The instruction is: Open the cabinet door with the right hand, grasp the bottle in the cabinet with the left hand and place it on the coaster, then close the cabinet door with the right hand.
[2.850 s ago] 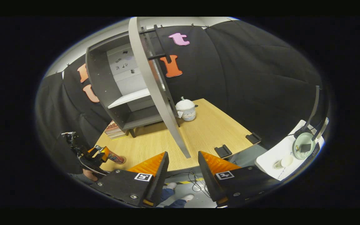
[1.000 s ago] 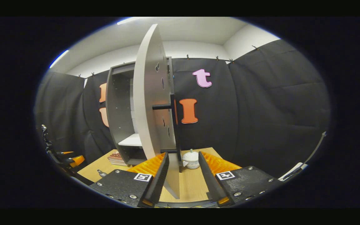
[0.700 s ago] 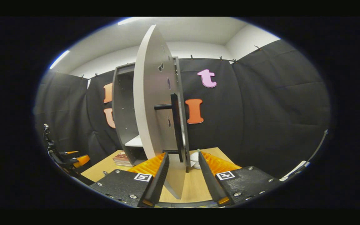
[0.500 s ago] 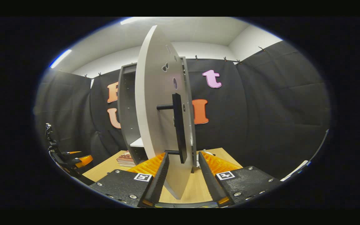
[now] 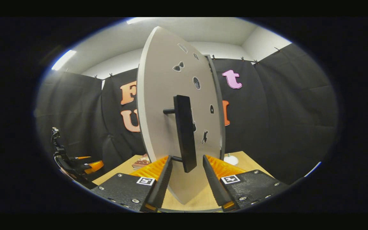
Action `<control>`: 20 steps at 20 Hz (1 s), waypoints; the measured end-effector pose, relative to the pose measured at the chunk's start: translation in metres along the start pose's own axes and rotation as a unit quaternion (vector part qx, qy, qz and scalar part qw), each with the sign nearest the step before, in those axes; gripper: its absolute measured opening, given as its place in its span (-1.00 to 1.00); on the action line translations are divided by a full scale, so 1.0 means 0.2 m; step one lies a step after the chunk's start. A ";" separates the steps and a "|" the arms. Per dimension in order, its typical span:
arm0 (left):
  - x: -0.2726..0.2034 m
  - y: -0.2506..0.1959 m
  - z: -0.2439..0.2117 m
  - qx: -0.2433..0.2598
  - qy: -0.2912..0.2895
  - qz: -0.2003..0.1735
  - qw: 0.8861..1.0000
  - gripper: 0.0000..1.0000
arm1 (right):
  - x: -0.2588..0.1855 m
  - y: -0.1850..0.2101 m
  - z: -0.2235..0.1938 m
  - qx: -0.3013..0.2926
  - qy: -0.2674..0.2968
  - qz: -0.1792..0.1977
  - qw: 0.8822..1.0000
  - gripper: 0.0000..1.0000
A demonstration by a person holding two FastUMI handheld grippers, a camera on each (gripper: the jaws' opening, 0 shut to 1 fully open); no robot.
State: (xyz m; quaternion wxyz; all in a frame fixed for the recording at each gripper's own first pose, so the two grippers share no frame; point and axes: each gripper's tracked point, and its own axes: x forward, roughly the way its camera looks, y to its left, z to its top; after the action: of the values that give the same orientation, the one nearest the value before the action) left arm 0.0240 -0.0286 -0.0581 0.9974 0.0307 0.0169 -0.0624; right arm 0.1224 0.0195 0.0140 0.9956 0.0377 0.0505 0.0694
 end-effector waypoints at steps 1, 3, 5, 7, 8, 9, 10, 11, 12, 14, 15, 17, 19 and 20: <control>0.01 0.03 0.00 -0.001 0.000 0.002 1.000 0.87 | 0.03 0.04 -0.01 0.006 0.000 0.004 1.000 0.22; 0.03 0.09 0.01 -0.004 -0.001 0.005 1.000 0.96 | 0.09 0.08 -0.01 0.011 -0.002 0.013 1.000 0.22; 0.06 0.15 0.02 -0.008 -0.002 0.010 1.000 0.96 | 0.13 0.12 -0.01 0.014 -0.001 0.021 1.000 0.41; 0.08 0.21 0.04 -0.011 -0.007 0.015 1.000 0.92 | 0.17 0.15 -0.02 0.004 0.002 0.025 1.000 0.27; 0.09 0.24 0.04 -0.011 -0.009 0.018 1.000 0.92 | 0.19 0.15 -0.02 -0.005 0.003 0.025 1.000 0.28; 0.11 0.28 0.04 -0.009 -0.009 0.022 1.000 0.92 | 0.20 0.16 -0.02 -0.013 0.002 0.026 1.000 0.30; 0.12 0.31 0.05 -0.010 -0.009 0.026 1.000 0.91 | 0.22 0.17 -0.02 -0.015 0.000 0.028 1.000 0.31; 0.13 0.34 0.05 -0.013 -0.011 0.028 0.999 0.92 | 0.24 0.18 -0.02 -0.010 0.000 0.028 1.000 0.22; 0.14 0.38 0.05 -0.016 -0.012 0.031 0.999 0.92 | 0.26 0.20 -0.02 -0.006 0.000 0.030 1.000 0.33; 0.16 0.45 0.05 -0.020 -0.013 0.036 0.999 0.91 | 0.31 0.23 -0.01 -0.008 -0.007 0.031 0.999 0.41; 0.17 0.49 0.06 -0.021 -0.014 0.040 0.999 0.92 | 0.34 0.23 -0.01 -0.010 -0.010 0.028 1.000 0.44; 0.21 0.56 0.05 -0.023 -0.013 0.044 0.999 0.92 | 0.37 0.25 0.00 -0.015 -0.014 0.026 0.999 0.46; 0.24 0.61 0.04 -0.026 -0.012 0.048 0.998 0.92 | 0.40 0.26 0.00 -0.020 -0.014 0.027 0.999 0.48; 0.26 0.63 0.04 -0.028 -0.012 0.049 0.998 0.92 | 0.41 0.26 0.01 -0.023 -0.015 0.026 0.999 0.48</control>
State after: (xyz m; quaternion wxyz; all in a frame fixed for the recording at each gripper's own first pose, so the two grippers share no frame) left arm 0.0907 0.0901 -0.0452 0.9999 0.0032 0.0056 -0.0131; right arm 0.1959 0.0827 0.0121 0.9947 0.0173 0.0329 0.0961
